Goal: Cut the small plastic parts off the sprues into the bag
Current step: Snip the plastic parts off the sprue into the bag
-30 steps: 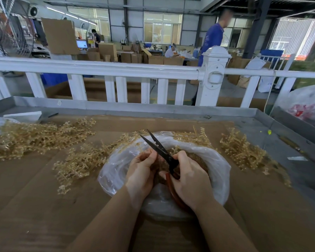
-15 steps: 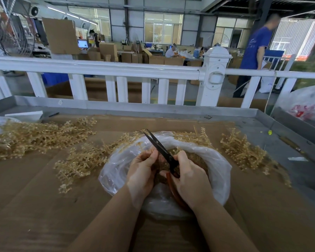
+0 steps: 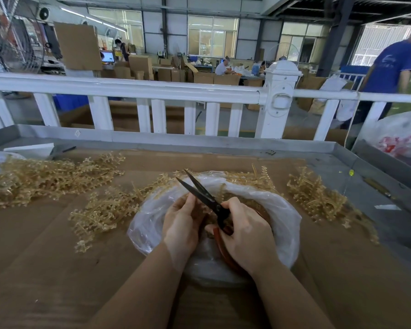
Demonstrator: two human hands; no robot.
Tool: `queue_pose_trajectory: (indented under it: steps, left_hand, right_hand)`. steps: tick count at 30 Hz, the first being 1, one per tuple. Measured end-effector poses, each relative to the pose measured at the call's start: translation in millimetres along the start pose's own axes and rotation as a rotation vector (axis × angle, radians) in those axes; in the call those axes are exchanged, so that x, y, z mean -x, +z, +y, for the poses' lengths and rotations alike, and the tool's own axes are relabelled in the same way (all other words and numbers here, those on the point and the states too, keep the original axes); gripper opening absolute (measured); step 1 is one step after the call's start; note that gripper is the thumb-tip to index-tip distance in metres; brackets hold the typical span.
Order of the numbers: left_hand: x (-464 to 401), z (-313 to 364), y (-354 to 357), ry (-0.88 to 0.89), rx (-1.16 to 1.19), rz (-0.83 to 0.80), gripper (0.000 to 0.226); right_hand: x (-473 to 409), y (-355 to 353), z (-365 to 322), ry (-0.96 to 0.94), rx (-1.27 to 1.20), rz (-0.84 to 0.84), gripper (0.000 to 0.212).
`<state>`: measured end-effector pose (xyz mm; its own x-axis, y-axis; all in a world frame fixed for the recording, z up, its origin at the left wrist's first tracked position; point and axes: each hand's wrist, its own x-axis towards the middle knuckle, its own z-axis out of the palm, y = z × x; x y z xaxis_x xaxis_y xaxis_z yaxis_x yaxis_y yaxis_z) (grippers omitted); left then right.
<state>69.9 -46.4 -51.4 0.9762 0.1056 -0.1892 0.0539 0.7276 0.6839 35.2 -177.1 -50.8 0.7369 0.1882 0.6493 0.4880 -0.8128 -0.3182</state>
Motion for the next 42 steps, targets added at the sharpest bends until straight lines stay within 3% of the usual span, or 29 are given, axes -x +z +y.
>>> queue_pose_trajectory:
  steps: [7, 33, 42]
  left_hand:
    - [3.0, 0.5, -1.6, -0.008, 0.014, -0.148, 0.016]
    - [4.5, 0.0, 0.2, 0.054, 0.022, -0.053, 0.024]
    - [0.1, 3.2, -2.9, 0.091, 0.176, -0.032, 0.030]
  right_hand:
    - [0.3, 0.9, 2.5, 0.074, 0.000, 0.009, 0.040]
    - [2.2, 1.6, 5.4, 0.114, -0.074, 0.042, 0.039]
    - [2.3, -3.0, 0.7, 0.040, -0.103, -0.008, 0.039]
